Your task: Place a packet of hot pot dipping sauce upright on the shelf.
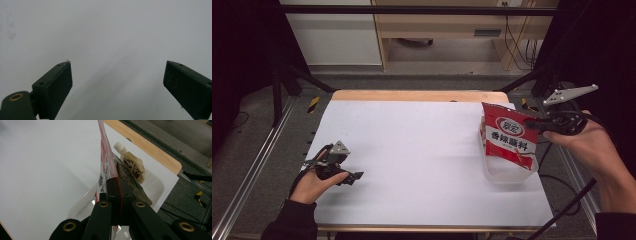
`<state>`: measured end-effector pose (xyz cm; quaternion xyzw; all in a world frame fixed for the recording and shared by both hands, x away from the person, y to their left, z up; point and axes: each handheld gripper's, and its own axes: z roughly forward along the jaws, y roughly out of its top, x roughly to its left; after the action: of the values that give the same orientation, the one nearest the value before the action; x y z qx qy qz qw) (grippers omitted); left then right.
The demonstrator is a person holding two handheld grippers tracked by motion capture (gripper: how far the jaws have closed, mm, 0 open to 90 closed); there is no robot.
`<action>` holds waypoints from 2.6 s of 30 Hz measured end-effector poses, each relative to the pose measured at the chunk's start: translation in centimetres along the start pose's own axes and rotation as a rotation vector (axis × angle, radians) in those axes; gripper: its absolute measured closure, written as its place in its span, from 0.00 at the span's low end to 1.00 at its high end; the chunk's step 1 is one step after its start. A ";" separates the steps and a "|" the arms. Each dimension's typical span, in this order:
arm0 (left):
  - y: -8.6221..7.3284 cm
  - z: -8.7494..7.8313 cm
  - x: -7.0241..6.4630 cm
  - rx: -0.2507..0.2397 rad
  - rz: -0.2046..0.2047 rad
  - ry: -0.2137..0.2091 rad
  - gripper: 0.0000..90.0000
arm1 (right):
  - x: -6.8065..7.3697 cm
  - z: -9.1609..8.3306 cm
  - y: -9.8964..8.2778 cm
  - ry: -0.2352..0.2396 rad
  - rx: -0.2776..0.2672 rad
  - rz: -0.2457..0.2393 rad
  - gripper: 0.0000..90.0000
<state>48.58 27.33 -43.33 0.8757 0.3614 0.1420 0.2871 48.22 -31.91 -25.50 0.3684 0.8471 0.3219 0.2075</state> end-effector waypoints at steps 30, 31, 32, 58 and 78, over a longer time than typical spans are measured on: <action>-0.4 0.0 0.6 -0.014 -0.017 0.020 0.10 | -0.4 1.2 -3.2 0.033 -0.041 0.063 1.00; -0.4 0.0 0.7 -0.020 -0.020 0.022 0.10 | -0.5 1.1 -3.4 0.030 -0.040 0.067 1.00; -0.4 0.0 0.7 -0.022 -0.018 0.026 0.10 | -0.6 1.0 -3.7 0.031 -0.038 0.066 1.00; -0.7 0.2 1.0 -0.031 -0.033 0.041 0.10 | -1.4 0.7 -7.0 -0.008 0.046 0.090 0.81; -0.6 0.1 1.0 -0.030 -0.024 0.040 0.10 | 1.4 2.5 0.9 -0.142 -0.089 0.010 0.23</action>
<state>48.96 28.37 -43.73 0.8638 0.3756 0.1613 0.2944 49.27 -29.36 -26.79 0.3847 0.8134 0.3334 0.2815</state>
